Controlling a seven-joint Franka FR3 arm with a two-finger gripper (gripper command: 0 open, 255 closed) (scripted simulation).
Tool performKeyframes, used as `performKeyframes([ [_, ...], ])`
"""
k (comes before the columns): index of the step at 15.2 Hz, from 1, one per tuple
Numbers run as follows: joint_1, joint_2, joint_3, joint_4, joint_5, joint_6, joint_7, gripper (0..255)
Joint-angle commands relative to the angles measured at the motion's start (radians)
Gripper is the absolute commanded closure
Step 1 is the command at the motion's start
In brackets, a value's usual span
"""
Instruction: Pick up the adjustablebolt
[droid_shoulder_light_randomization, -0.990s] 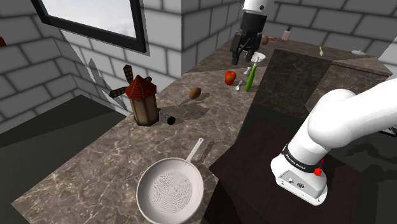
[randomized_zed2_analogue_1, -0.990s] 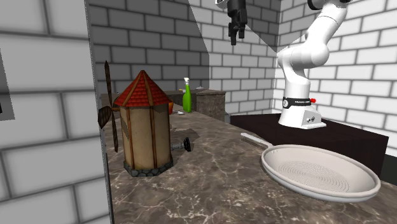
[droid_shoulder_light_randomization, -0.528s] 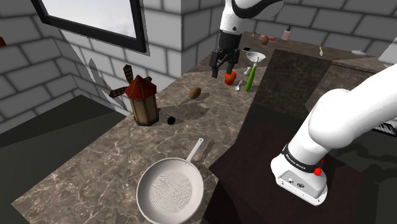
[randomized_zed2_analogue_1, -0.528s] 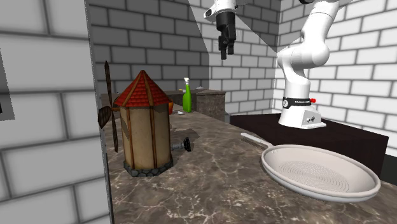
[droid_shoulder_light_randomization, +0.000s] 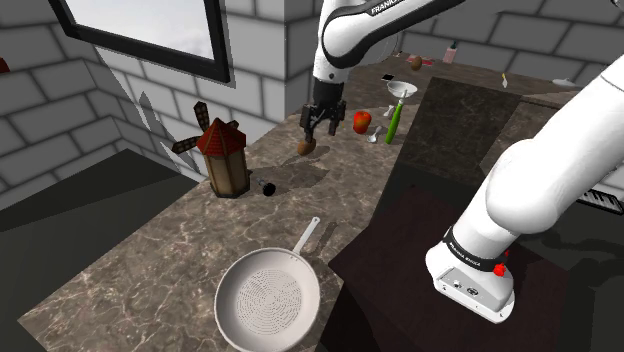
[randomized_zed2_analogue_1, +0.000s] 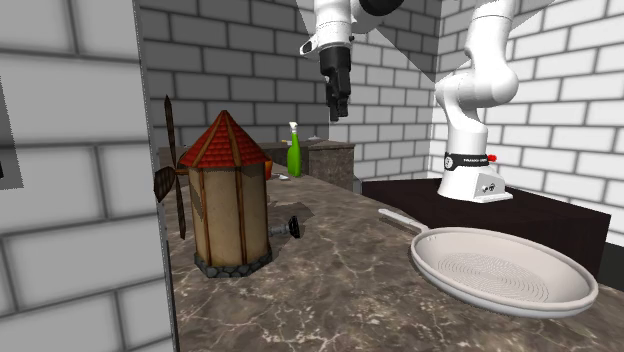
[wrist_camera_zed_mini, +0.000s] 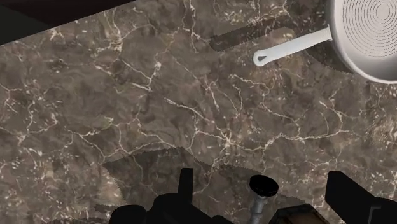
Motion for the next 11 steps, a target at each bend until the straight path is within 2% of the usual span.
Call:
performKeyframes([
  [1,0.009,0.085,0.013,0.031,0.004,0.054,0.013,0],
  [11,0.046,0.473,0.041,0.255,-0.014,0.213,0.071,0],
])
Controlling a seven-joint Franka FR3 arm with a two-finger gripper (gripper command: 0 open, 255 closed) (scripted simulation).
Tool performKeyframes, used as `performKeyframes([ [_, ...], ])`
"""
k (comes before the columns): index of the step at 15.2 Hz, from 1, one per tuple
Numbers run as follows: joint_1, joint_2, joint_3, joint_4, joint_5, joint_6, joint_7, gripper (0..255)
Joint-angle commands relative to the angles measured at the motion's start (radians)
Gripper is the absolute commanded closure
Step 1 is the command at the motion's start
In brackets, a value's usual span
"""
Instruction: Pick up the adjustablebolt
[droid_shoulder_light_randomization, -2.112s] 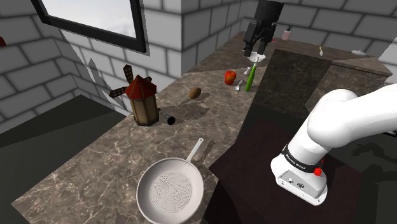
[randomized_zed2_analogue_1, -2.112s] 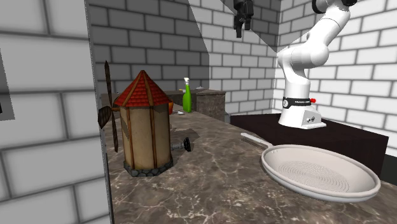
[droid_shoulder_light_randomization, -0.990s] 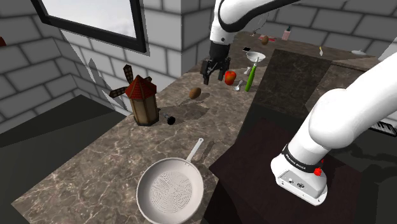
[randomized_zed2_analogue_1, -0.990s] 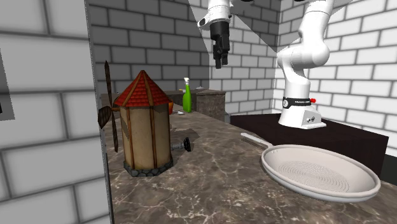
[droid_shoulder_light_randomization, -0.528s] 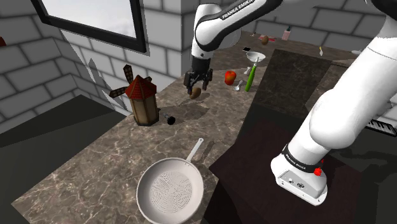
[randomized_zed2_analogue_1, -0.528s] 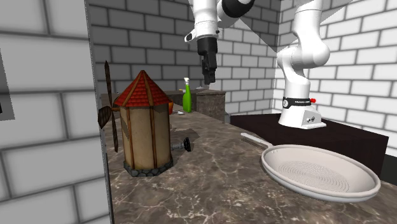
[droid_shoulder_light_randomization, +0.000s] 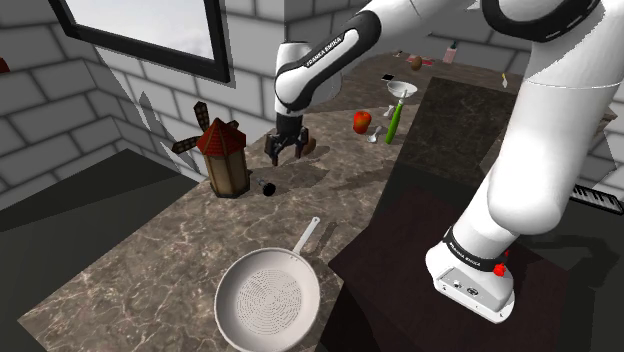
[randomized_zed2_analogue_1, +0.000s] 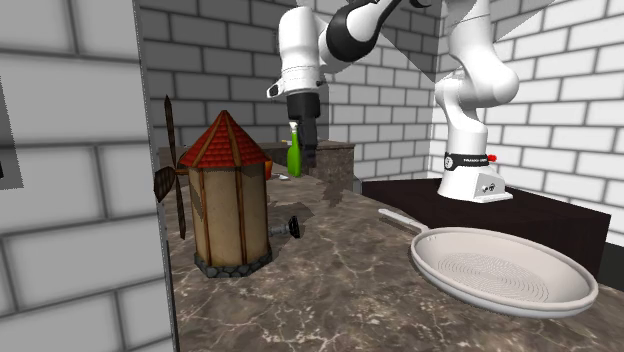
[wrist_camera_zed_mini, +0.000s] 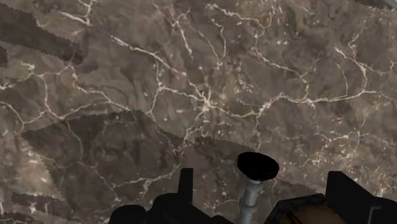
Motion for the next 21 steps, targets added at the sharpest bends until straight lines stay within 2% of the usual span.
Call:
performKeyframes([
  [1,0.008,0.077,0.002,0.055,-0.006,0.022,0.012,0],
  [9,0.049,0.375,-0.002,0.320,-0.032,0.049,0.055,0],
  [18,0.051,0.453,-0.003,0.333,-0.031,0.113,0.046,0],
  [19,0.051,0.452,-0.002,0.330,-0.031,0.115,0.046,255],
  [21,0.050,0.451,-0.002,0.329,-0.031,0.115,0.046,255],
])
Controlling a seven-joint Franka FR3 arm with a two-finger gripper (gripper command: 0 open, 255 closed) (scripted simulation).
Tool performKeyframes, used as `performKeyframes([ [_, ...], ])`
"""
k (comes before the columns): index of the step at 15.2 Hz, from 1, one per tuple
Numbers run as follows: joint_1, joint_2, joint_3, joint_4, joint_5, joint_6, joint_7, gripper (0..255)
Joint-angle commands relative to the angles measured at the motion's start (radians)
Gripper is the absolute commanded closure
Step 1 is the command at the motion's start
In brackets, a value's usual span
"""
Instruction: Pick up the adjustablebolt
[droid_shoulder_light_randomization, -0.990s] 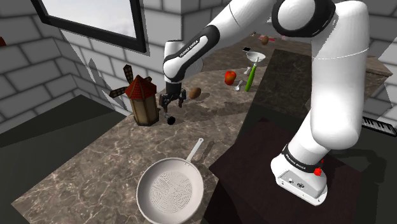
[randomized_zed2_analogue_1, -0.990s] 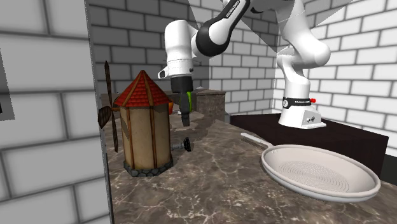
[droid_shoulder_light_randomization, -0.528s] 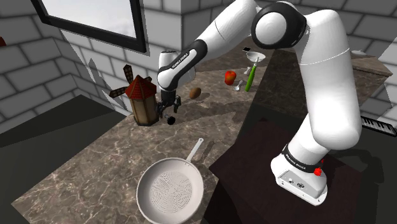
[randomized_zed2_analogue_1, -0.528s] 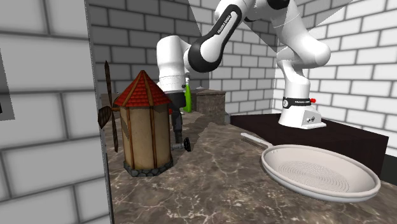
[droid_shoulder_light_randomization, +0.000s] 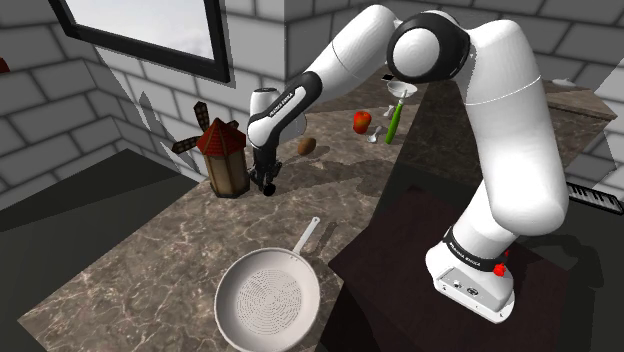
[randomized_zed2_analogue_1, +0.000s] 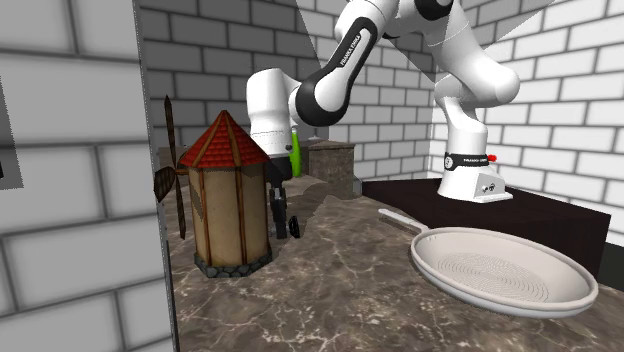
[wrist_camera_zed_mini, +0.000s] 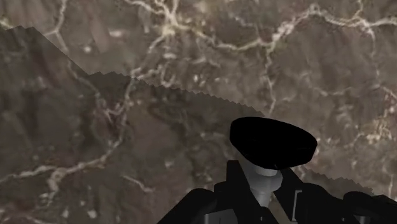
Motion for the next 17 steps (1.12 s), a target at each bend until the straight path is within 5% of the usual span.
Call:
performKeyframes([
  [1,0.000,0.000,0.000,0.000,0.000,0.001,0.000,255],
  [17,-0.002,-0.099,0.001,-0.011,-0.001,-0.087,0.012,255],
])
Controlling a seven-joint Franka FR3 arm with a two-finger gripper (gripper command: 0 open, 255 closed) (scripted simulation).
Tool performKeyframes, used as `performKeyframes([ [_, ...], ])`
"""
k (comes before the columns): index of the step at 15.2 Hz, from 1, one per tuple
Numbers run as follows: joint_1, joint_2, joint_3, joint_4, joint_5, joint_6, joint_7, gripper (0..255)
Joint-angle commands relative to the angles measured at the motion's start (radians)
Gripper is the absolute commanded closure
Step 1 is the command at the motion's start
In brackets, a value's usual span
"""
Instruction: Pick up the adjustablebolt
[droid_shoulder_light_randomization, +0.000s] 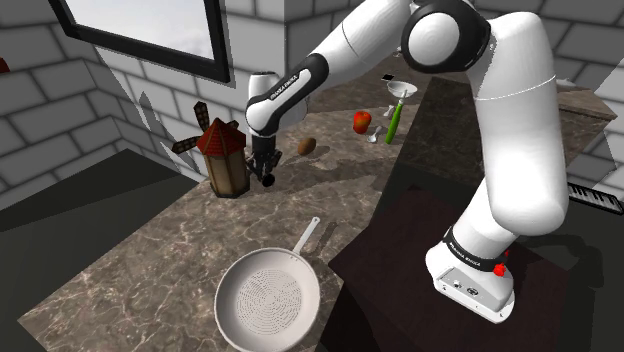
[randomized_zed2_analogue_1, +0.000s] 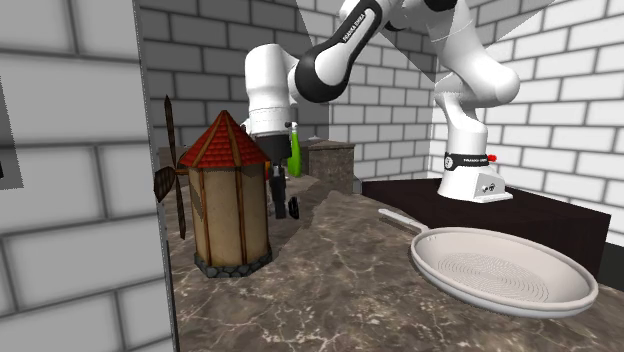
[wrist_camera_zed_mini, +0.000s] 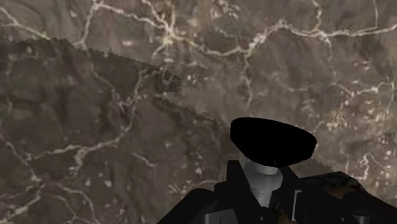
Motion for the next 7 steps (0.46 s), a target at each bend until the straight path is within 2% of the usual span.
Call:
performKeyframes([
  [1,0.000,-0.021,0.000,-0.002,0.000,-0.019,0.003,255],
  [7,-0.001,-0.059,0.001,-0.001,-0.001,-0.058,0.008,255],
])
